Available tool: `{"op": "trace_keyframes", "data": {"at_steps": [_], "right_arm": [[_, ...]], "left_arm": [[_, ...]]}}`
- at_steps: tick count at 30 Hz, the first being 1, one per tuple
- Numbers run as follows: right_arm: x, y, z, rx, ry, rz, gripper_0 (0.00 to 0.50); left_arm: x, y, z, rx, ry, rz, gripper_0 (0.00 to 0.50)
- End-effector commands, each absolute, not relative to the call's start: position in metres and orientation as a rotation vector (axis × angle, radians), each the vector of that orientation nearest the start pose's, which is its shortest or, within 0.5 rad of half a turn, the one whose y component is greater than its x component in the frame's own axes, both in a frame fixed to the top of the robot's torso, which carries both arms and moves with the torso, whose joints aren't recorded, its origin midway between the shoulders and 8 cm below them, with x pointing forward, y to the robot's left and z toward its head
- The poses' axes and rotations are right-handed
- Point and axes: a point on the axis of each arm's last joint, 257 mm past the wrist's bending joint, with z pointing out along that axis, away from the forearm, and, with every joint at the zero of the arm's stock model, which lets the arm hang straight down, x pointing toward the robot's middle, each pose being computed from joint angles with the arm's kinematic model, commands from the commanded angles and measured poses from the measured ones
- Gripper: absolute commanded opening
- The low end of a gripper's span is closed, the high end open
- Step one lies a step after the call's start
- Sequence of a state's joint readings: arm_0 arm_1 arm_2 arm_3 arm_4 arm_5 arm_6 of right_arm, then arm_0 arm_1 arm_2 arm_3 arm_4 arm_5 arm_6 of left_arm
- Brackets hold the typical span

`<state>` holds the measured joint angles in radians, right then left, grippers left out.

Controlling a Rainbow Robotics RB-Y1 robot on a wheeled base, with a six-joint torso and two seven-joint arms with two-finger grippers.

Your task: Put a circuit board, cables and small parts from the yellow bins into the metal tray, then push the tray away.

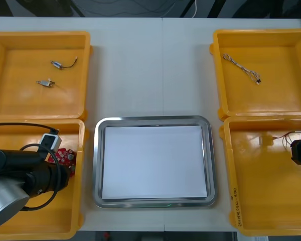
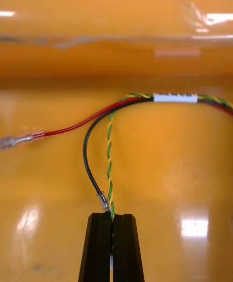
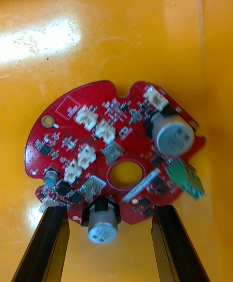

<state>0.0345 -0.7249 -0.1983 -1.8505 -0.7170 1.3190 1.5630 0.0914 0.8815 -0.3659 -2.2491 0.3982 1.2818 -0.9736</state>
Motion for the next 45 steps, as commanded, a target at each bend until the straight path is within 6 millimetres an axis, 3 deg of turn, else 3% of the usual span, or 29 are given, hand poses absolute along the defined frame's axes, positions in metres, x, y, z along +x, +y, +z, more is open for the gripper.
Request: {"op": "trace_keyframes", "data": {"at_steps": [1,12,13,18,19,20,26,31,45], "right_arm": [[0.409,-0.441,-0.253,-0.069,2.549,-0.110,0.000],[0.379,-0.426,-0.249,-0.094,2.588,-0.117,0.000],[0.374,-0.424,-0.250,-0.097,2.591,-0.114,0.000],[0.354,-0.418,-0.252,-0.111,2.600,-0.117,0.000],[0.351,-0.417,-0.253,-0.108,2.603,-0.113,0.000],[0.346,-0.416,-0.254,-0.109,2.605,-0.116,0.000],[0.325,-0.409,-0.258,-0.106,2.622,-0.107,0.000],[0.314,-0.391,-0.262,-0.066,2.626,-0.046,0.000],[0.300,-0.351,-0.262,0.009,2.648,0.047,0.000]], "left_arm": [[0.361,0.288,-0.310,0.089,2.568,0.075,0.500],[0.361,0.288,-0.308,0.093,2.563,0.076,0.488],[0.362,0.288,-0.307,0.094,2.561,0.077,0.451],[0.361,0.287,-0.306,0.100,2.562,0.078,0.098],[0.360,0.287,-0.305,0.101,2.562,0.078,0.072],[0.360,0.287,-0.304,0.101,2.561,0.079,0.005],[0.358,0.286,-0.300,0.096,2.571,0.067,0.000],[0.358,0.287,-0.295,0.091,2.579,0.052,0.000],[0.347,0.336,-0.284,0.107,2.607,0.119,0.000]]}}
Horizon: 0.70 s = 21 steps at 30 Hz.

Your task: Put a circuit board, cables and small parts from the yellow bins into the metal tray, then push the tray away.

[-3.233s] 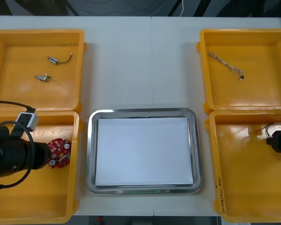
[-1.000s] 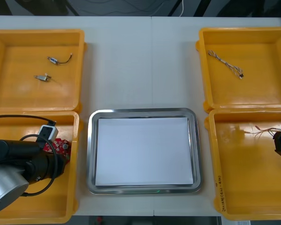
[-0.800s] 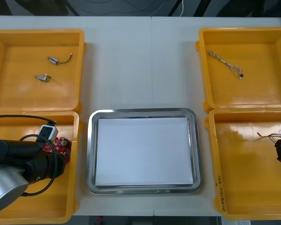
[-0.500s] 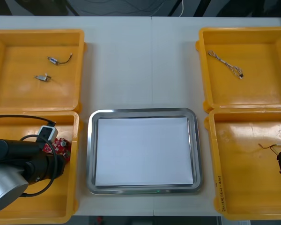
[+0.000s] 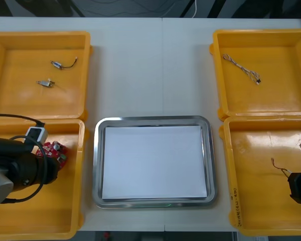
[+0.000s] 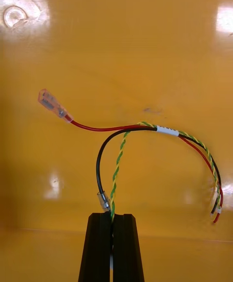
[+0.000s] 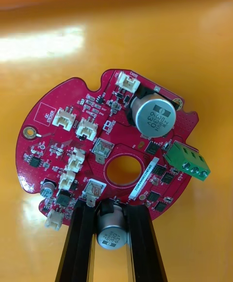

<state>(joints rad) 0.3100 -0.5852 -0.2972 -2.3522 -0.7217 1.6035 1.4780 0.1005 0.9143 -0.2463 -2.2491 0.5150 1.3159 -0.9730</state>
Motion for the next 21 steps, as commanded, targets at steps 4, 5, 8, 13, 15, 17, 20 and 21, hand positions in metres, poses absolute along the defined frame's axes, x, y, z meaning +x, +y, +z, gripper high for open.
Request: {"op": "trace_keyframes", "data": {"at_steps": [4,5,8,13,15,17,20,21], "right_arm": [[0.299,-0.348,-0.263,0.003,2.648,0.052,0.000],[0.298,-0.348,-0.263,0.004,2.652,0.053,0.000],[0.297,-0.348,-0.264,0.004,2.655,0.057,0.000],[0.297,-0.347,-0.265,0.005,2.656,0.059,0.260],[0.297,-0.348,-0.265,0.013,2.655,0.055,0.500],[0.297,-0.348,-0.265,0.019,2.655,0.056,0.500],[0.298,-0.348,-0.264,0.026,2.651,0.059,0.500],[0.298,-0.348,-0.264,0.029,2.650,0.061,0.500]], "left_arm": [[0.340,0.353,-0.283,0.117,2.608,0.141,0.000],[0.339,0.357,-0.283,0.118,2.603,0.144,0.000],[0.335,0.366,-0.282,0.121,2.601,0.151,0.000],[0.326,0.378,-0.286,0.132,2.590,0.145,0.000],[0.322,0.381,-0.288,0.126,2.587,0.143,0.000],[0.319,0.383,-0.292,0.129,2.577,0.145,0.000],[0.316,0.388,-0.295,0.136,2.574,0.156,0.000],[0.315,0.388,-0.296,0.137,2.575,0.157,0.000]]}}
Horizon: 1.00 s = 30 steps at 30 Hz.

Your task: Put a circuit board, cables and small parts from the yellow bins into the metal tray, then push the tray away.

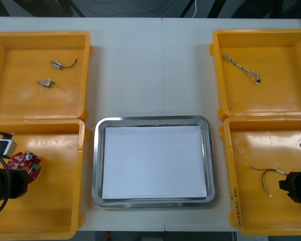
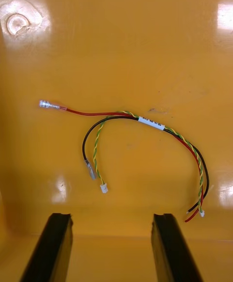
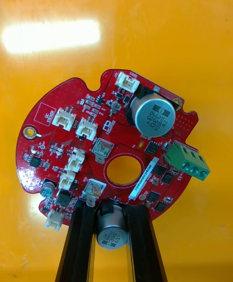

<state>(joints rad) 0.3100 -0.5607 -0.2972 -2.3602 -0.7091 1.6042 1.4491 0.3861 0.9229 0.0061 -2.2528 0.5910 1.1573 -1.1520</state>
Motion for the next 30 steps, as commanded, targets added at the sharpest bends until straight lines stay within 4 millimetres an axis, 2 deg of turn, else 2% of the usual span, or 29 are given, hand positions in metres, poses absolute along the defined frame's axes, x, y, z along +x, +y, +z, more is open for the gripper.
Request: {"op": "trace_keyframes", "data": {"at_steps": [1,9,13,20,27,28,29,30], "right_arm": [[0.299,-0.347,-0.263,0.031,2.647,0.064,0.500],[0.315,-0.359,-0.242,0.024,2.606,0.016,0.500],[0.325,-0.374,-0.229,-0.017,2.583,-0.060,0.500],[0.336,-0.394,-0.216,-0.102,2.579,-0.154,0.500],[0.342,-0.396,-0.209,-0.241,2.564,-0.215,0.500],[0.341,-0.396,-0.211,-0.257,2.570,-0.221,0.500],[0.342,-0.395,-0.213,-0.289,2.573,-0.229,0.500],[0.345,-0.395,-0.214,-0.326,2.571,-0.240,0.500]], "left_arm": [[0.314,0.391,-0.297,0.139,2.578,0.166,0.000],[0.308,0.404,-0.303,0.141,2.598,0.198,0.000],[0.308,0.407,-0.308,0.130,2.604,0.190,0.000],[0.305,0.407,-0.311,0.122,2.617,0.178,0.000],[0.304,0.409,-0.313,0.117,2.622,0.178,0.003],[0.304,0.408,-0.313,0.117,2.621,0.177,0.012],[0.304,0.409,-0.313,0.115,2.622,0.177,0.056],[0.304,0.408,-0.313,0.116,2.623,0.176,0.123]]}}
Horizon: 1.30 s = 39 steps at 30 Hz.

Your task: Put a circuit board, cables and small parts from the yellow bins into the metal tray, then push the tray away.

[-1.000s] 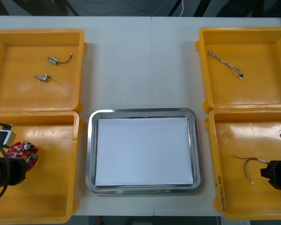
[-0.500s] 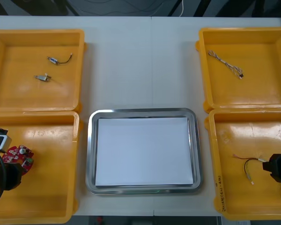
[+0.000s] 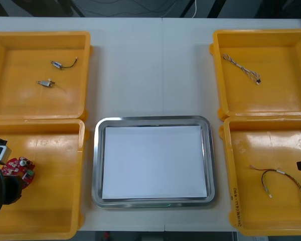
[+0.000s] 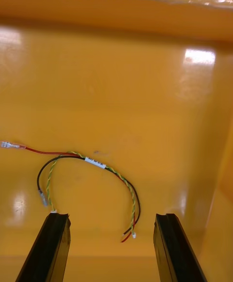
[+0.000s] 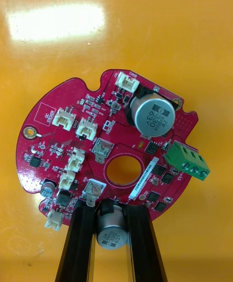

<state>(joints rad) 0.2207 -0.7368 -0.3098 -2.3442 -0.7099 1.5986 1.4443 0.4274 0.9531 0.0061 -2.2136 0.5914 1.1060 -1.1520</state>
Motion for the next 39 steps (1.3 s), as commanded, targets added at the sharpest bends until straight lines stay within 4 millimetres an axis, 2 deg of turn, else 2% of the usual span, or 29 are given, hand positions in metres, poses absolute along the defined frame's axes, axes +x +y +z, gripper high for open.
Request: {"op": "trace_keyframes", "data": {"at_steps": [1,3,4,6,8,18,28,35,39], "right_arm": [[0.346,-0.394,-0.215,-0.355,2.568,-0.243,0.500],[0.349,-0.393,-0.221,-0.435,2.568,-0.240,0.500],[0.350,-0.393,-0.222,-0.450,2.565,-0.233,0.500],[0.352,-0.393,-0.227,-0.494,2.570,-0.196,0.500],[0.353,-0.393,-0.229,-0.532,2.566,-0.170,0.500],[0.360,-0.390,-0.257,-0.741,2.520,-0.133,0.500],[0.373,-0.379,-0.263,-0.993,2.380,-0.192,0.500],[0.380,-0.391,-0.278,-1.077,2.327,-0.212,0.500],[0.378,-0.394,-0.286,-1.095,2.340,-0.205,0.500]], "left_arm": [[0.304,0.409,-0.313,0.115,2.622,0.177,0.152],[0.303,0.408,-0.314,0.113,2.625,0.175,0.292],[0.303,0.408,-0.314,0.113,2.625,0.175,0.319],[0.303,0.408,-0.313,0.111,2.624,0.172,0.443],[0.304,0.408,-0.313,0.112,2.622,0.173,0.500],[0.311,0.403,-0.303,0.107,2.611,0.153,0.500],[0.312,0.392,-0.260,0.053,2.657,0.106,0.500],[0.322,0.386,-0.235,-0.020,2.661,0.049,0.500],[0.329,0.386,-0.224,-0.050,2.650,0.048,0.500]]}}
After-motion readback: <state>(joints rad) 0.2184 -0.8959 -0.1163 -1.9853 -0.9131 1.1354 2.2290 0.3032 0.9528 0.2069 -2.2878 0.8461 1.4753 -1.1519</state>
